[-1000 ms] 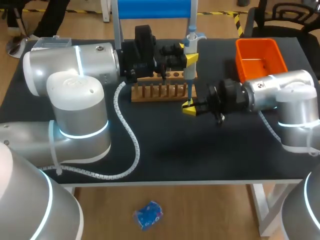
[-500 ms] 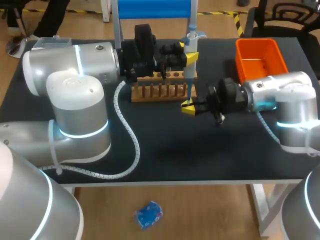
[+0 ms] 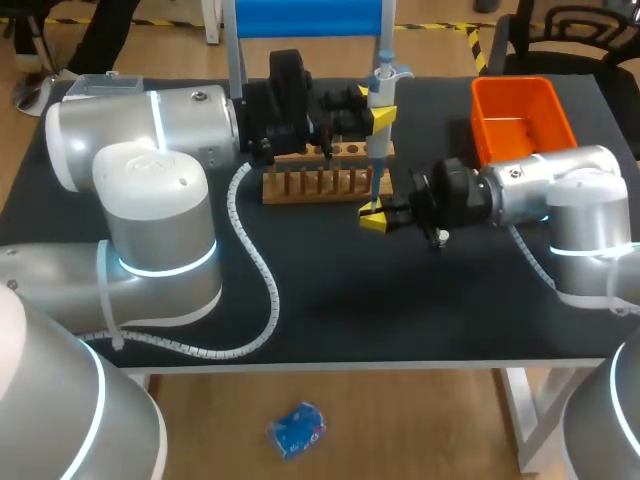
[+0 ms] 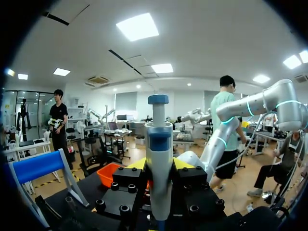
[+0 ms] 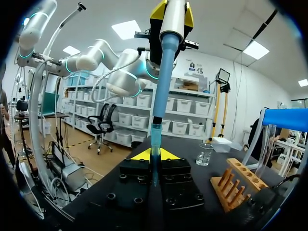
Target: Invert the test tube, pick up the pipette, mount the tip to pipette, aspirate from beaker and dispense into the tube, eject the tip, return the pipette, and cap with the stopper.
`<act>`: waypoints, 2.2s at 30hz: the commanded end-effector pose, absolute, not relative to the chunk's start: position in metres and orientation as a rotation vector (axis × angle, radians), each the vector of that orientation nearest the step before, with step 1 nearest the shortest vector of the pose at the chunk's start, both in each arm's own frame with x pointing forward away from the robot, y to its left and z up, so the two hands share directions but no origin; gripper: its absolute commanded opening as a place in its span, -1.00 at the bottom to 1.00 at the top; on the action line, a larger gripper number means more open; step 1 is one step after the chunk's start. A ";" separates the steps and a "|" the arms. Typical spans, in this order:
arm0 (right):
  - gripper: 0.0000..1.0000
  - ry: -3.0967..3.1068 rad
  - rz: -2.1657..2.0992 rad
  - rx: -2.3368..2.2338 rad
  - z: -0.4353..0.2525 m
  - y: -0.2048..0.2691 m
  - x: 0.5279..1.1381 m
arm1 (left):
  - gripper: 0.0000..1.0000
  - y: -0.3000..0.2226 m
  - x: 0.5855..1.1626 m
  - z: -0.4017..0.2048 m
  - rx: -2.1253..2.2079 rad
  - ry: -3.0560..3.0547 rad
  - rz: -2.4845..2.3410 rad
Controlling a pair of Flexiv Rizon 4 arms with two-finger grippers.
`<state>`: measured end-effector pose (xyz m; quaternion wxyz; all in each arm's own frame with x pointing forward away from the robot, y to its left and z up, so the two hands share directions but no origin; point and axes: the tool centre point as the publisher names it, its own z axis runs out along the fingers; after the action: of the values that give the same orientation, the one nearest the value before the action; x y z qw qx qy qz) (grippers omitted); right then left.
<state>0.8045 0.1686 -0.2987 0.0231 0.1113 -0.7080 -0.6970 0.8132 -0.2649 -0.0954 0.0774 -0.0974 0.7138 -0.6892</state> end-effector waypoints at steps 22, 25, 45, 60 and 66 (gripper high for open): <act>-1.00 -2.187 -2.182 0.333 -0.289 0.171 0.801 | -1.00 -0.266 0.813 -0.098 -0.291 2.132 -2.068; -1.00 -2.184 -2.187 0.336 -0.288 0.171 0.802 | -1.00 -0.266 0.813 -0.098 -0.291 2.132 -2.068; -1.00 -2.139 -2.245 0.339 -0.285 0.167 0.804 | -1.00 -0.266 0.813 -0.098 -0.291 2.132 -2.068; -1.00 -2.141 -2.234 0.349 -0.278 0.166 0.806 | -1.00 -0.266 0.813 -0.098 -0.291 2.132 -2.068; -1.00 -2.121 -2.219 0.326 -0.279 0.167 0.804 | -1.00 -0.266 0.813 -0.098 -0.291 2.132 -2.068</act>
<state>0.8039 0.1675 -0.2863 0.0251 0.1056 -0.6868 -0.7187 0.8135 -0.2651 -0.0896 0.0782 -0.0965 0.7120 -0.6911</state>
